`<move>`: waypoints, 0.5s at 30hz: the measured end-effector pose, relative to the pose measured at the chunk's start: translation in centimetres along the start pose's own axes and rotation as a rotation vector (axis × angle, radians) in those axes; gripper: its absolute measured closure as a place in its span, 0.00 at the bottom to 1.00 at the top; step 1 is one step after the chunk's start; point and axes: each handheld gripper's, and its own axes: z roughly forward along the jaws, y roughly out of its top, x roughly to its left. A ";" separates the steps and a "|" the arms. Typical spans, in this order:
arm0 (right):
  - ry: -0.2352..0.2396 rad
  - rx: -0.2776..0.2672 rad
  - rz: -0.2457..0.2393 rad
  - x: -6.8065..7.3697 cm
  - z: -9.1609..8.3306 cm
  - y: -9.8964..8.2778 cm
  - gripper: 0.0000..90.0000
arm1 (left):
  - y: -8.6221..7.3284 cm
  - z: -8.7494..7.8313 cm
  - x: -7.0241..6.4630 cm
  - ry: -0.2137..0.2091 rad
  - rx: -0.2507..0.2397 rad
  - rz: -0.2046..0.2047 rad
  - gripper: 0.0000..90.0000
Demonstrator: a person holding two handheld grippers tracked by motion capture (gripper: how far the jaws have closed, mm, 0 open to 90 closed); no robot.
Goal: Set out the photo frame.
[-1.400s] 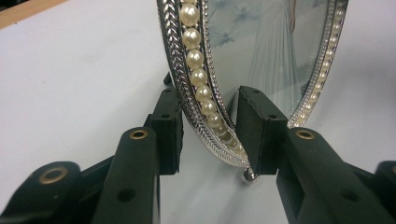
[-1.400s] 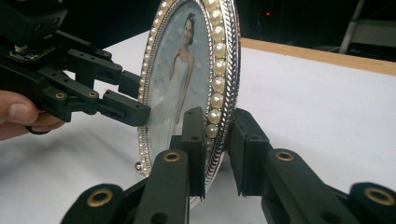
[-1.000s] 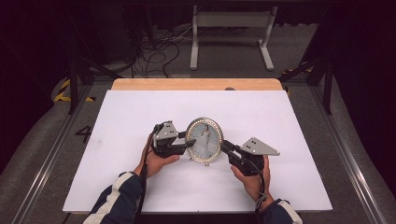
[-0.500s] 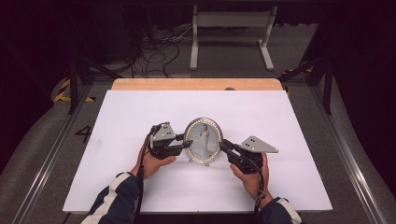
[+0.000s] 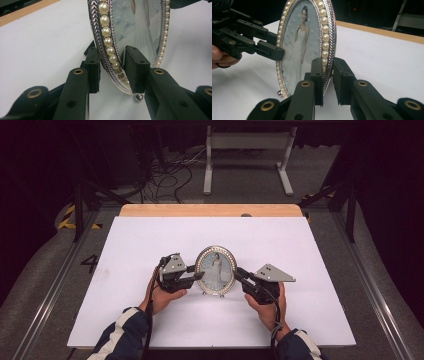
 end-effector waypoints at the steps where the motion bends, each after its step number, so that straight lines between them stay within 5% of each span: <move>1: -0.001 0.000 0.001 0.0 0.0 0.0 0.88 | 0.0 0.0 0.0 0.004 0.002 0.004 0.74; 15: -0.006 0.004 -0.014 -0.2 0.4 0.2 0.88 | -0.1 -0.1 -0.3 0.020 0.010 0.009 0.73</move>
